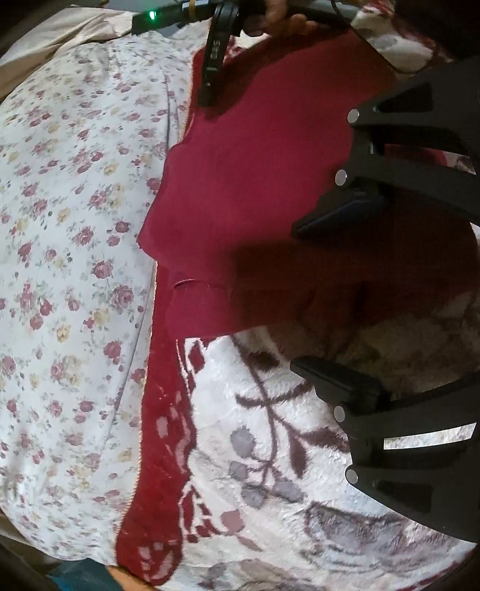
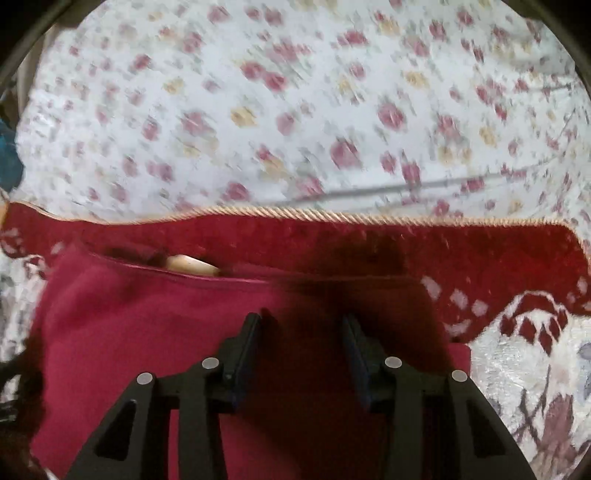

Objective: Fold small clothes

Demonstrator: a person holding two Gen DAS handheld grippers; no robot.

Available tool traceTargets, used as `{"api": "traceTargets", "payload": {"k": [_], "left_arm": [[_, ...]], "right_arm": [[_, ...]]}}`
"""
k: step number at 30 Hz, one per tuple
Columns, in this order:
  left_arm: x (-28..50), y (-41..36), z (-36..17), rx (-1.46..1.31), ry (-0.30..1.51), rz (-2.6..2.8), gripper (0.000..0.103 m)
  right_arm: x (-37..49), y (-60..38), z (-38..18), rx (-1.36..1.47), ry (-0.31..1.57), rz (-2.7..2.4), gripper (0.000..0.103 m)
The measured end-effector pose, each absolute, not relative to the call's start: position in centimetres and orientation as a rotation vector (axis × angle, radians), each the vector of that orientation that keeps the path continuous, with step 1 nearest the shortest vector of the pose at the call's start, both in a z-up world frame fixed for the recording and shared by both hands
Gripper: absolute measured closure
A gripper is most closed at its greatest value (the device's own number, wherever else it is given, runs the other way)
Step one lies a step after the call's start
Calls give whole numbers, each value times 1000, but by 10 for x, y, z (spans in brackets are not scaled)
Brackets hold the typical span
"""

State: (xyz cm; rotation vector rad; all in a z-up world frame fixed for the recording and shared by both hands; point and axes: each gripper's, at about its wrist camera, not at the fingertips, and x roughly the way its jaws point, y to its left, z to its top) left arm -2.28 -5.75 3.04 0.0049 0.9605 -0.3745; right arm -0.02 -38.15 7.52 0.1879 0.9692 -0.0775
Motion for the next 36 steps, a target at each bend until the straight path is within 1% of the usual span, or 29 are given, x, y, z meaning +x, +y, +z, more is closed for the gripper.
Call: {"api": "traceTargets", "payload": {"k": [5,9,12,19,23,27,28,29,36], "left_arm": [[-22,-54,28,-31,966,-390,35],[-22,-54,28,-35,964,-399,35],[-20,-52,27,-49,971,-410,35],[-19,-52,26,-56,974,-422,35],[-18,-51,25,-64,975,-430,35],[-16,-49,25,-73,975,-435,35],[-15,-49,25,-74,975,-435,35],[-15,-48,25,-76,975,-436,35],[-15,-50,25,-74,965,-428,35]], "right_arm": [[17,-312,93,189,970,167,60],[38,-248,90,77,984,263,60],[54,-225,81,22,1001,261,60],[83,-211,64,35,1029,235,60],[85,-211,62,58,1030,221,60],[69,-227,80,97,996,227,60],[60,-236,85,115,978,226,58],[52,-244,89,125,963,218,53],[-25,-337,90,143,907,6,52]]}}
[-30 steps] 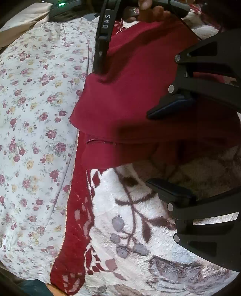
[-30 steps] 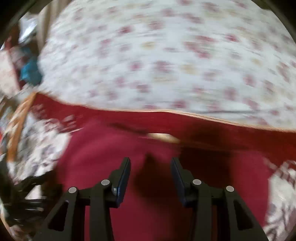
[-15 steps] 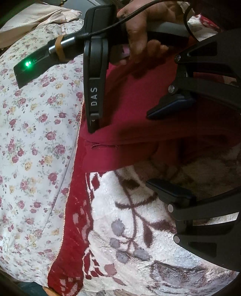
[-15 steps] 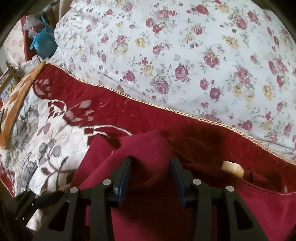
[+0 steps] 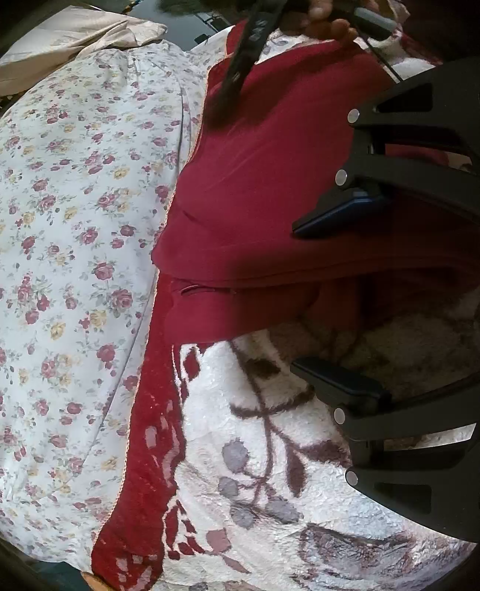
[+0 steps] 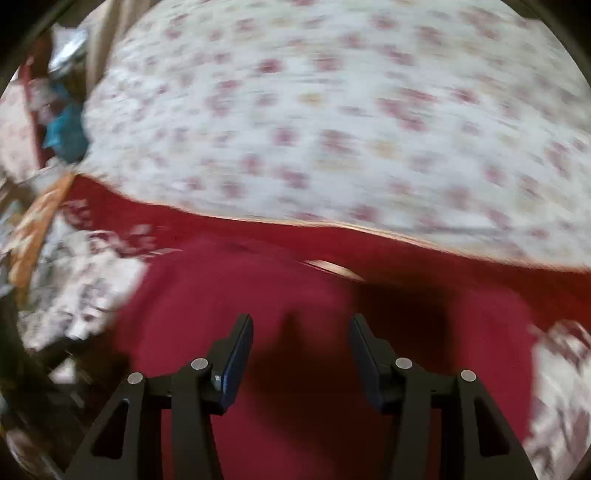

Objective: Fold small clothes

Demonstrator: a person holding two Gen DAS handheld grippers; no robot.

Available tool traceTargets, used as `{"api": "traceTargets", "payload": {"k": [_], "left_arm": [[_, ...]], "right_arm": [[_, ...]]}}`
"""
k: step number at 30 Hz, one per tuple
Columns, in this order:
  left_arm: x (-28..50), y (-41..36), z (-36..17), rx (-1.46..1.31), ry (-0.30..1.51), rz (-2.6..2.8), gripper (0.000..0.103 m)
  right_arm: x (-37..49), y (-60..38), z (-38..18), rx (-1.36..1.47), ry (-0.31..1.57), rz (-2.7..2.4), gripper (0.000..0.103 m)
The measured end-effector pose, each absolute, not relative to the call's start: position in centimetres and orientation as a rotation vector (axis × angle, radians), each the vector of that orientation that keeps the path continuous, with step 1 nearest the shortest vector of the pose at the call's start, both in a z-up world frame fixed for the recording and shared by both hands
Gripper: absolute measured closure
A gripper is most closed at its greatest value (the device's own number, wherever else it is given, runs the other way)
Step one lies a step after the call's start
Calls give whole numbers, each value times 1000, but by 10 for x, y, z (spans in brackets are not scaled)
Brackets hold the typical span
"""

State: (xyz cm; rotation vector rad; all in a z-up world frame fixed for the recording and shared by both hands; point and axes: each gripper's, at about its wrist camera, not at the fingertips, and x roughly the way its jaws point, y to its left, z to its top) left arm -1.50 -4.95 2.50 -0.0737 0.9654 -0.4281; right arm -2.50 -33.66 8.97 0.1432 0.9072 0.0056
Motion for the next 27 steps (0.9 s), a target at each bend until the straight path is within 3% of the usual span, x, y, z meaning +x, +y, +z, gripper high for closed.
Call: {"api": "traceTargets", "payload": {"k": [5,11,13,15,27], "left_arm": [[-16,-52,25,-63,959,-419,33],[-15,-52,24,-61,960,-410,32],[-14,-52,24,-64,963,-409,31],[-13,-52,23,-67,968,-408,31],[-14,-58,24,-39,968,-374,30]], "right_arm": [[-72,-412,86,194,863,-224,39],[-78,-452,69,326,900,-280,39],[-71,-453,56,334,928,-288,46],[-68,-454,37,354,953,-303,47],[-80,-456,27,405,876,-359,35]]}}
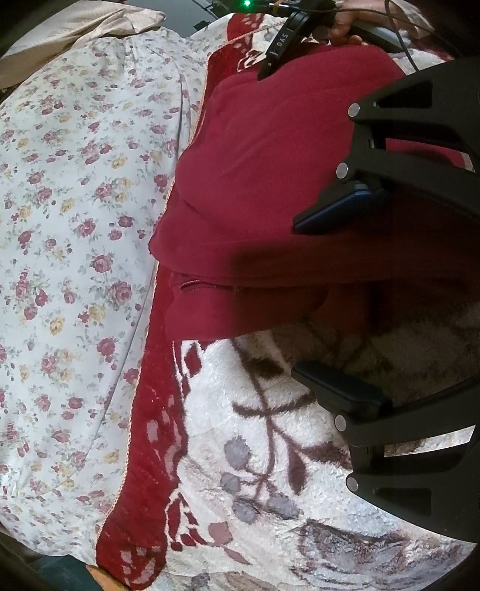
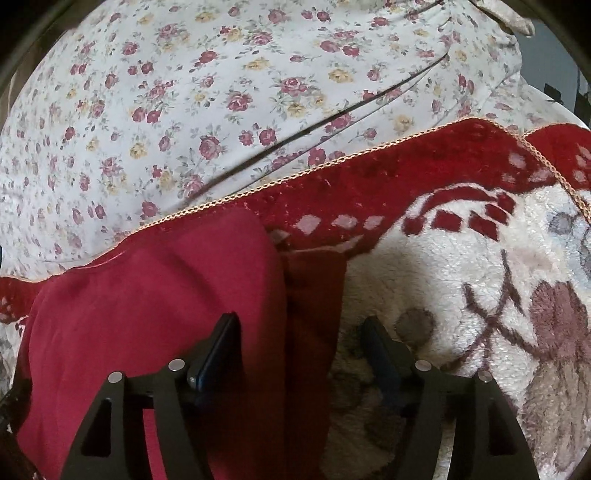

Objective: Fold small clothes

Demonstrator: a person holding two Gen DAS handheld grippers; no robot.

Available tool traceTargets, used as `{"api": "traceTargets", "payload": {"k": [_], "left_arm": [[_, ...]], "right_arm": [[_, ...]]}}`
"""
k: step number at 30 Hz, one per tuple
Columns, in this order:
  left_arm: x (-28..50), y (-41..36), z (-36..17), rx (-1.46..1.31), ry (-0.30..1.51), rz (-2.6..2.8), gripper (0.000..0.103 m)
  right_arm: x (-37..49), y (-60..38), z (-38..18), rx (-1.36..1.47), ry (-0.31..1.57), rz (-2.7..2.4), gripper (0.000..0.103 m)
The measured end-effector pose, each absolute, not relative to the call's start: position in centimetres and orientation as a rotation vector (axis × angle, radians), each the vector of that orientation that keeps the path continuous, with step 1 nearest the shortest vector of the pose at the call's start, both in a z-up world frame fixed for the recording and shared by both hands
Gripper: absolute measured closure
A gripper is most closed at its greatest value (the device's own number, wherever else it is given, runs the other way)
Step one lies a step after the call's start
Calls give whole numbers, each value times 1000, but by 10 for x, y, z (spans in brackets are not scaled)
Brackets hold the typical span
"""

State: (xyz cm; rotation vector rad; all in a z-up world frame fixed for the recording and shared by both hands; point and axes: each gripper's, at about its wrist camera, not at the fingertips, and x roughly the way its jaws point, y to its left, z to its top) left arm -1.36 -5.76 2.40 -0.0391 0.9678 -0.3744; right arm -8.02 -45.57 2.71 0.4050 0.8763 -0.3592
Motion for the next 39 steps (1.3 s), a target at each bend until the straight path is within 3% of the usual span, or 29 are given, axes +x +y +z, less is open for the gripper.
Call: {"api": "traceTargets", "payload": {"k": [10,13,22,26,30,37,39], "left_arm": [[-15,-60,26,-8,962,-365,30],[-14,-59,27,-20,971,-364,30],[-16,-60,28,-15,976,-364,30],[-17,-49,28,-81,1006,-398,30],[-17,-40,28,-149,1034,-444,30],[-11,-32,27,-223,1057,-460,30],[-11,-31,27,-231,1059,-464,30]], "right_arm": [[-74,-454,35,332,951,-424,22],[-87,-443,62,330,893,-434,29],[-46,-327,103,216,902,-3,33],[-5,-260,106,103,921,139,42],[36,-219,104,68,940,233,43],[100,-173,61,96,1149,290,43],[101,-158,57,-29,1126,247,60]]}}
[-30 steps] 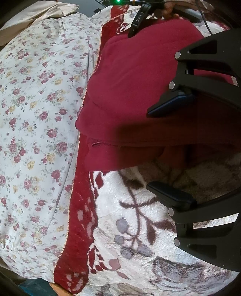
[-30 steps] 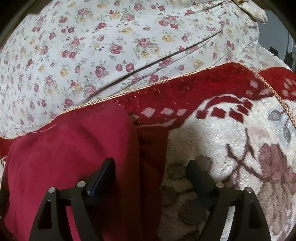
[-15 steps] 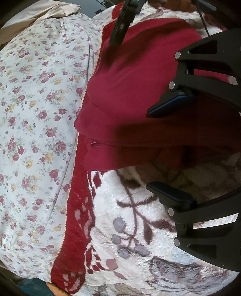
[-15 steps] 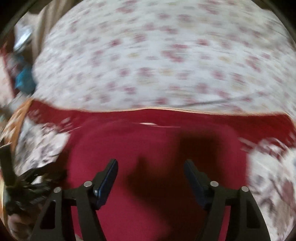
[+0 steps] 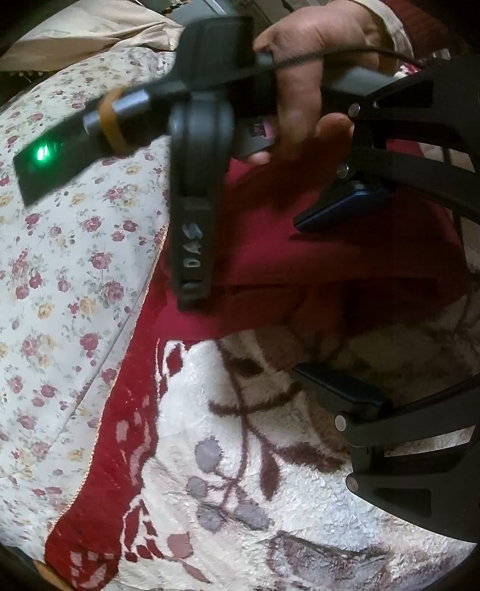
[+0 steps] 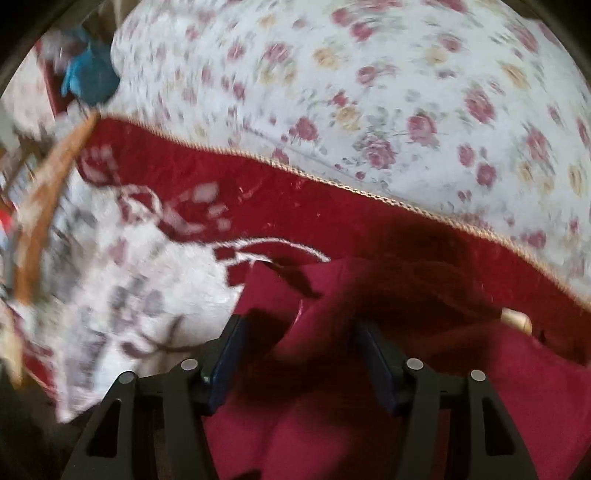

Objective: Fold small clothes

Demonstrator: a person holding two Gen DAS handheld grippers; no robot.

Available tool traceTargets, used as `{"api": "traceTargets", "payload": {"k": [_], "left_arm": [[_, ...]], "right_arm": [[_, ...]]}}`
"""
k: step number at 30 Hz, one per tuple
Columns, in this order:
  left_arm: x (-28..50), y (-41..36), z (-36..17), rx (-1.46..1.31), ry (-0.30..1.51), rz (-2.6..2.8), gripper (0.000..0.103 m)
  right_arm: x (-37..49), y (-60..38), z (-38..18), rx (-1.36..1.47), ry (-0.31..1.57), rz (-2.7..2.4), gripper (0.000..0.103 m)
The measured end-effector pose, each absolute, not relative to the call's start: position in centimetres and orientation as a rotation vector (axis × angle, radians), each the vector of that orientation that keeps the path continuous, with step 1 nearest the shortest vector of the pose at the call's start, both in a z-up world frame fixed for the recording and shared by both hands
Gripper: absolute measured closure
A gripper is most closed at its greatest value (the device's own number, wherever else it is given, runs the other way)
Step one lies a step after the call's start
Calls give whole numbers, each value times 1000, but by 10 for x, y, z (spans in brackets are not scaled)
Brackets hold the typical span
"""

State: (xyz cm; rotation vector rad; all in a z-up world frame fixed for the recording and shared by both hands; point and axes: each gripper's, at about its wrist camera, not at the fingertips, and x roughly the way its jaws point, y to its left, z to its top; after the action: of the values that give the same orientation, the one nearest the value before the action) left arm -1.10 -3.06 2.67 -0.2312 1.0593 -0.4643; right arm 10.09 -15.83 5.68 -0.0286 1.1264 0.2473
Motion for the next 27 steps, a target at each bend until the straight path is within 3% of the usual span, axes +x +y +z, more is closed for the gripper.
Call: {"api": "traceTargets", "payload": {"k": [2,3,7,9,11,18,21,23,25,27], "left_arm": [[-12,-30,27,-233,1058,-465,30],[-11,-30,27,-233,1059,-464,30],[-9,-29,26,-254,1061,-462,30],[-9,-27,26,-266,1061,-466,30],[-8,-25,25,-276,1062,-466,30],[-8,-28,23,-255,1069,-462,30],[-9,-33,22,-217,1063,-462,30],[-7,-31,21,-233,1069,-472,30],[-6,-30,20,-251,1073,-485,30],[-5,-32,21,-257,1072,-508,30]], "right_arm": [[98,-156,62,-50,1105,277,83],[97,-158,65,-26,1100,309,87],[100,-169,63,49,1122,327,87],[100,-171,67,76,1136,334,77],[98,-169,69,118,1171,347,13],[99,-121,46,-151,1221,278,11],[96,-124,48,-200,1178,247,35],[93,-143,59,-141,1159,296,60],[89,-162,69,-78,1144,322,77],[83,-179,81,-15,1115,326,80]]}}
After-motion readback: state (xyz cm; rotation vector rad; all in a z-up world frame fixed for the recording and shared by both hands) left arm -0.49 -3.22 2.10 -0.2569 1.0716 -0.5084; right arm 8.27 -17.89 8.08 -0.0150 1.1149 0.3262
